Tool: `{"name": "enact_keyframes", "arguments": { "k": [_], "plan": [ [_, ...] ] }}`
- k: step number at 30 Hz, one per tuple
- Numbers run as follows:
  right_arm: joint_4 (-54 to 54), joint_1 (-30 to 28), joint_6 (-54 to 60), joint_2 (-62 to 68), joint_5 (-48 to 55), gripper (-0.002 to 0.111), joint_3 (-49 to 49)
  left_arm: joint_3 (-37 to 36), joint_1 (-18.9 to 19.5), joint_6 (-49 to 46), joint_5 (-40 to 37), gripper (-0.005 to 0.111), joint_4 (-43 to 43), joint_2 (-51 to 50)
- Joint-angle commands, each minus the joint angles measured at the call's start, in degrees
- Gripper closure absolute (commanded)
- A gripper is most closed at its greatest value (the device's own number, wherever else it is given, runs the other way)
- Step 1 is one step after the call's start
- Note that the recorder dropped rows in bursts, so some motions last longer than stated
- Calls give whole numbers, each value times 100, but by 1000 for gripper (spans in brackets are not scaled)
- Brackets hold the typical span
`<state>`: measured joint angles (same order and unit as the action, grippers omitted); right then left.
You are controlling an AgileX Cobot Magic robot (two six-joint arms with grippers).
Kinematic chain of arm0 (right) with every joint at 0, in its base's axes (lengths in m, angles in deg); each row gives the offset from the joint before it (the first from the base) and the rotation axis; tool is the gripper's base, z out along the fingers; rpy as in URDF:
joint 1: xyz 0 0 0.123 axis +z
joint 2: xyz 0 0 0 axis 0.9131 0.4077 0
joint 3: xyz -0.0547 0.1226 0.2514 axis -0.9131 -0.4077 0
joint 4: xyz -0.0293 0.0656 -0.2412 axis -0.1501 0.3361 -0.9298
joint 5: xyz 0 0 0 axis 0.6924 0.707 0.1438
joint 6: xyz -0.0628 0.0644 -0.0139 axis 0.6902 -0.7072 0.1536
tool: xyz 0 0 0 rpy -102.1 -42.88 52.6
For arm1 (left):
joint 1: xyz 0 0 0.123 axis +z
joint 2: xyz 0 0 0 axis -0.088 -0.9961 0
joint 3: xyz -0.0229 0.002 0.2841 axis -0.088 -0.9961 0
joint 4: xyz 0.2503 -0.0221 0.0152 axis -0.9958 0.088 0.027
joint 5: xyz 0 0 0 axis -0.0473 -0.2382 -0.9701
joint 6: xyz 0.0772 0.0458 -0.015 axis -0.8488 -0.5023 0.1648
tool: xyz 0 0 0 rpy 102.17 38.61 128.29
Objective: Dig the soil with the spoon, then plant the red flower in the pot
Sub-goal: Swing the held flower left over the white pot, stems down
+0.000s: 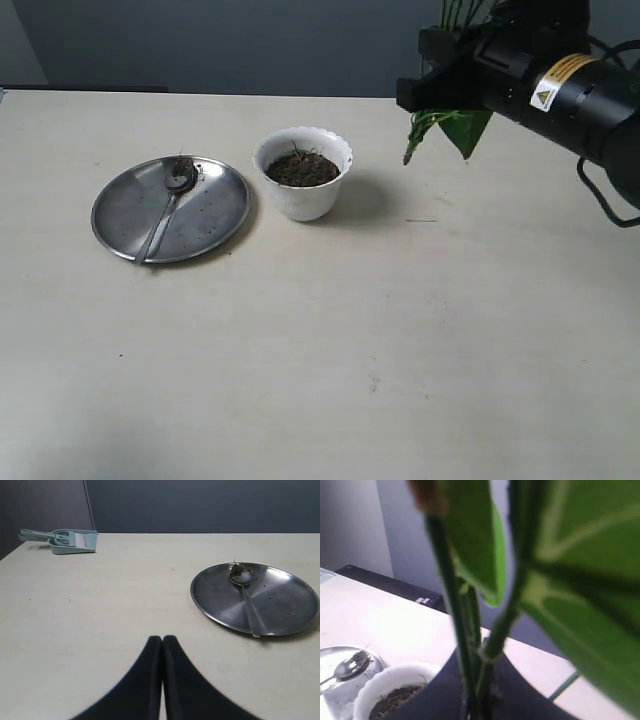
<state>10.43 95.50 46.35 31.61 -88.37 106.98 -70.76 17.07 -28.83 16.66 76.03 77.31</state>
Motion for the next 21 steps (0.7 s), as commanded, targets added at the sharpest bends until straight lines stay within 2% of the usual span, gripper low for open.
{"name": "enact_keyframes", "arguments": {
  "k": [1, 6, 11, 16, 21],
  "plan": [
    [-855, 16, -466, 449, -1033, 109, -12, -28, -29, 0, 53, 106, 34, 28],
    [-1158, 16, -564, 614, -894, 109, 359, -28, -29, 0, 53, 106, 34, 28],
    [-2624, 16, -1978, 739, -291, 109, 1349, -28, -29, 0, 53, 106, 34, 28],
    [-3304, 16, -2599, 1015, -667, 109, 1558, -28, -29, 0, 53, 106, 34, 28],
    [-3470, 16, -2663, 1378, -615, 109, 1888, -28, -29, 0, 53, 106, 34, 28]
  ]
}}
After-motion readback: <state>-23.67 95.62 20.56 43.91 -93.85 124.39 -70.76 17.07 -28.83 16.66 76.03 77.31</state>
